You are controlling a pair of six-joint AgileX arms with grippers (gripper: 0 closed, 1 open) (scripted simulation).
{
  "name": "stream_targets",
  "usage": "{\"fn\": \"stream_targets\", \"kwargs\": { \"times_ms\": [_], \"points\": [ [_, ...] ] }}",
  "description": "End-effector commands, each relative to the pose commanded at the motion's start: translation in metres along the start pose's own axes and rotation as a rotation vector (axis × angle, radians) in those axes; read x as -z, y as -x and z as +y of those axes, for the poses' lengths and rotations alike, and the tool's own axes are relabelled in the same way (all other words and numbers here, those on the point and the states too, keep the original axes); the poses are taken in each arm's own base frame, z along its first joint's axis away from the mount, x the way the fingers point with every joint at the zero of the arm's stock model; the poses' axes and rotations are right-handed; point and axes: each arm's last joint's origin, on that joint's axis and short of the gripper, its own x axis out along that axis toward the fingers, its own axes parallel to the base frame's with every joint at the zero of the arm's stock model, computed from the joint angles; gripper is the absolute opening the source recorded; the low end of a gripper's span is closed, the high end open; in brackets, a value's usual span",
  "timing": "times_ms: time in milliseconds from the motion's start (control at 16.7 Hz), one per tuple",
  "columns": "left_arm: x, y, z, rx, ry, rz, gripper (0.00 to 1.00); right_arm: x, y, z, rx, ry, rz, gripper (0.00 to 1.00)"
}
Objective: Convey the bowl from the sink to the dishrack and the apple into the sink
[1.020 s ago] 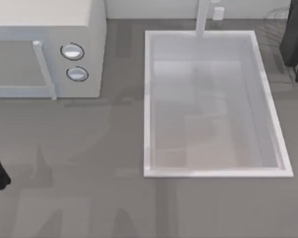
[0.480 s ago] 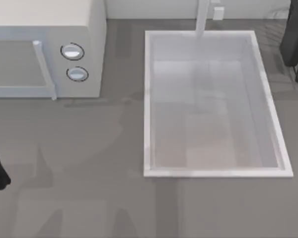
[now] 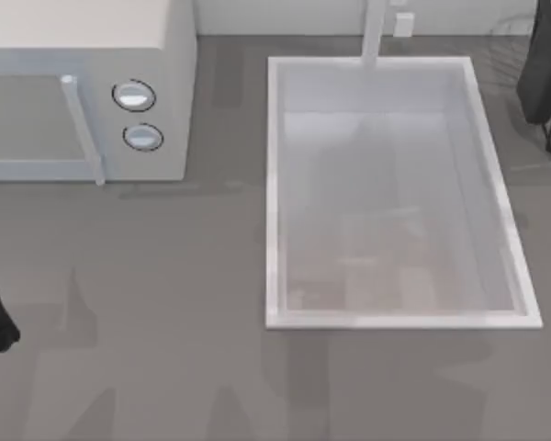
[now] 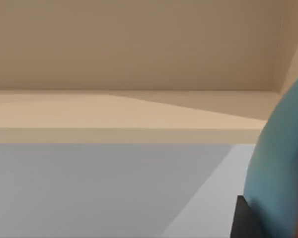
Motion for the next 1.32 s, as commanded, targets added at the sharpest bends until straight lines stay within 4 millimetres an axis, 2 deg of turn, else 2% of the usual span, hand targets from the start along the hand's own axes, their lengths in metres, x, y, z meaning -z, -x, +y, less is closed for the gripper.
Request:
{"fn": "stream_targets", "kwargs": {
  "times_ms": [240, 360, 480, 720, 1320],
  "points": [
    [0.0, 0.0, 0.0, 0.0, 0.0, 0.0, 1.0, 0.064, -0.019, 0.007, 0.001, 0.001, -0.01, 0.0],
    [0.0, 0.0, 0.0, 0.0, 0.0, 0.0, 1.0, 0.087, -0.021, 0.011, 0.001, -0.003, 0.001, 0.0],
    [0.0, 0.0, 0.0, 0.0, 0.0, 0.0, 1.0, 0.099, -0.021, 0.014, 0.001, -0.006, 0.01, 0.0],
    [0.0, 0.0, 0.0, 0.0, 0.0, 0.0, 1.0, 0.099, -0.021, 0.014, 0.001, -0.006, 0.011, 0.0],
    [0.0, 0.0, 0.0, 0.0, 0.0, 0.0, 1.0, 0.099, -0.021, 0.014, 0.001, -0.006, 0.011, 0.75]
  ]
}}
